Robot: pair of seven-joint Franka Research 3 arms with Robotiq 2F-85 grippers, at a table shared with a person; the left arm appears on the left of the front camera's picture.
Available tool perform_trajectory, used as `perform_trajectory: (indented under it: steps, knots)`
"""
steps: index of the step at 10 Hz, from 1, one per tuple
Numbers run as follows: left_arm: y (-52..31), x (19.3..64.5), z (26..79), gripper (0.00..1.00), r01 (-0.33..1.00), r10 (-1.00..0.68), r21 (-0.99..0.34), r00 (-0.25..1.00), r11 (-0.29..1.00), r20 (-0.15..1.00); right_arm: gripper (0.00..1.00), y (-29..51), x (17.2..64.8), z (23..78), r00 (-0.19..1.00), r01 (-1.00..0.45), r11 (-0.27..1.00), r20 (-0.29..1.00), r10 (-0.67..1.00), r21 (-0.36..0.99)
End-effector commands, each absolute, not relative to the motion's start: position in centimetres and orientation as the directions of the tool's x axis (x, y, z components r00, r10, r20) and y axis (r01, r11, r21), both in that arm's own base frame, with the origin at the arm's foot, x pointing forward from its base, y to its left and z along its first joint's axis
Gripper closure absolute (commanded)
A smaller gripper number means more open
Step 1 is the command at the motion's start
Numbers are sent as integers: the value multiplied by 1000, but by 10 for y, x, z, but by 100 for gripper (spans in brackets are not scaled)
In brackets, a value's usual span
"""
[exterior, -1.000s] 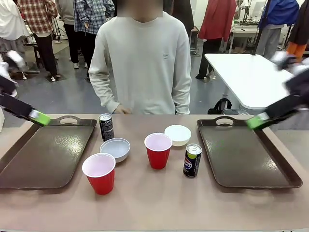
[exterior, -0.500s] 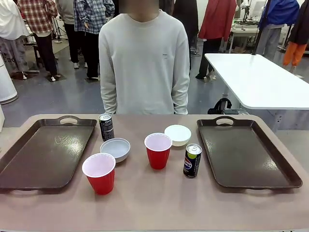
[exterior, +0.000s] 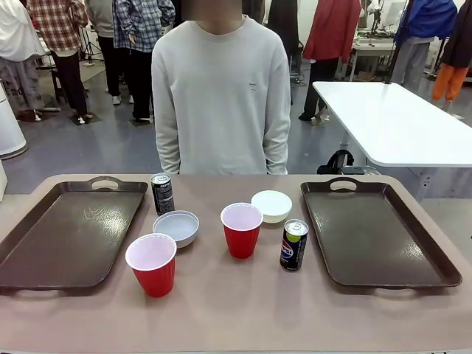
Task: Prepare tableware on both trays.
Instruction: Pick up a Picnic Bowl from the table and place it on a Handle tray.
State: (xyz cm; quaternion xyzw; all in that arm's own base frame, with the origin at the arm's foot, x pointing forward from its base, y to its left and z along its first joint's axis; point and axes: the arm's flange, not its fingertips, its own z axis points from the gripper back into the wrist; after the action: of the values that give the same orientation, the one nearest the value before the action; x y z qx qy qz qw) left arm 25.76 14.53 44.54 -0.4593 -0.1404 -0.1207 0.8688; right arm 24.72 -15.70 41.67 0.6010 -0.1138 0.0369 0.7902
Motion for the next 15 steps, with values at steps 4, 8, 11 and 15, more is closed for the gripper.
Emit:
perform_trajectory:
  steps: [4, 8, 11, 15]
  knots:
    - [107, 250, 473, 0, 429, -191, -575, 883, 697, 428, 0, -139, 252, 458, 960, -228, 411, 274, -55, 883]
    - [130, 261, 471, 0, 333, -97, -683, 928, 650, 360, 0, -139, 252, 458, 960, -228, 411, 274, -55, 883]
    - [130, 261, 471, 0, 333, -97, -683, 928, 650, 360, 0, -139, 252, 458, 960, -228, 411, 274, -55, 883]
    - [130, 261, 471, 0, 333, -97, -683, 928, 650, 360, 0, -139, 252, 458, 960, -228, 411, 274, -55, 883]
